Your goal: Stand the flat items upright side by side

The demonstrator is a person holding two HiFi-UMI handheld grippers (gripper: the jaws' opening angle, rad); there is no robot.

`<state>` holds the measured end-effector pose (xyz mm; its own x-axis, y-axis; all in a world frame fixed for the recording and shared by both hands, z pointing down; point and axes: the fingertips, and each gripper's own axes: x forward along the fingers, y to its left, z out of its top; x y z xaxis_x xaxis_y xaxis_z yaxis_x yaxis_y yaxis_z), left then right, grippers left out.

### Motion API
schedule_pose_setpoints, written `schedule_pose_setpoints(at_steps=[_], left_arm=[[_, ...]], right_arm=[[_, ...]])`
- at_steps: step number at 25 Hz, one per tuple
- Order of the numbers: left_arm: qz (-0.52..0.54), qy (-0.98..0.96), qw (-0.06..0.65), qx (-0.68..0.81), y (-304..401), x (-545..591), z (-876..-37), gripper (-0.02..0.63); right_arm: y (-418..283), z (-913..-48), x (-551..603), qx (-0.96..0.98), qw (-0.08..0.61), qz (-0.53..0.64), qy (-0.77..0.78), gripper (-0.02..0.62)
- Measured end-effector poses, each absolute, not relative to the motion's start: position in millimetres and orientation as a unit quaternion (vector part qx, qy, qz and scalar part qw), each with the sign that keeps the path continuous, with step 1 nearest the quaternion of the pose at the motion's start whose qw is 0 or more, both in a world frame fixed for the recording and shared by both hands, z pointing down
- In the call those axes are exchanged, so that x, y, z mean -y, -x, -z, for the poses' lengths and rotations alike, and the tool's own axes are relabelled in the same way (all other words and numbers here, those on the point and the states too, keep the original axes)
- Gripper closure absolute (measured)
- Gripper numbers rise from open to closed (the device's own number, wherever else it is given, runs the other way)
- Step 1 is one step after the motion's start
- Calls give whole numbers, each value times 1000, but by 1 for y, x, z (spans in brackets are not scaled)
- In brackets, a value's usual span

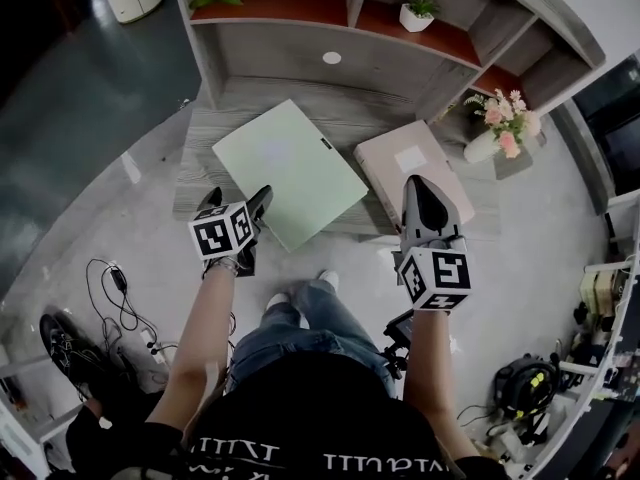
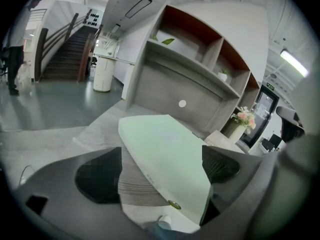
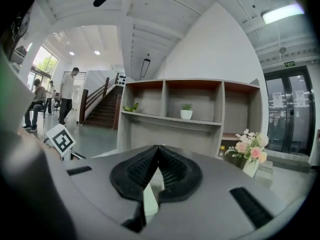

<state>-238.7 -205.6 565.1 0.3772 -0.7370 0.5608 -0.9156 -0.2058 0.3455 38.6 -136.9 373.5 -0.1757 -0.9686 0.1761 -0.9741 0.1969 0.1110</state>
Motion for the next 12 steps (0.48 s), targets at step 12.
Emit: schedule_pose_setpoints(at_steps=[12], left_arm=[[-171, -660, 431, 591, 252, 191, -641, 97]], right_arm=[[-35, -388, 156, 783, 126, -23, -609, 581]])
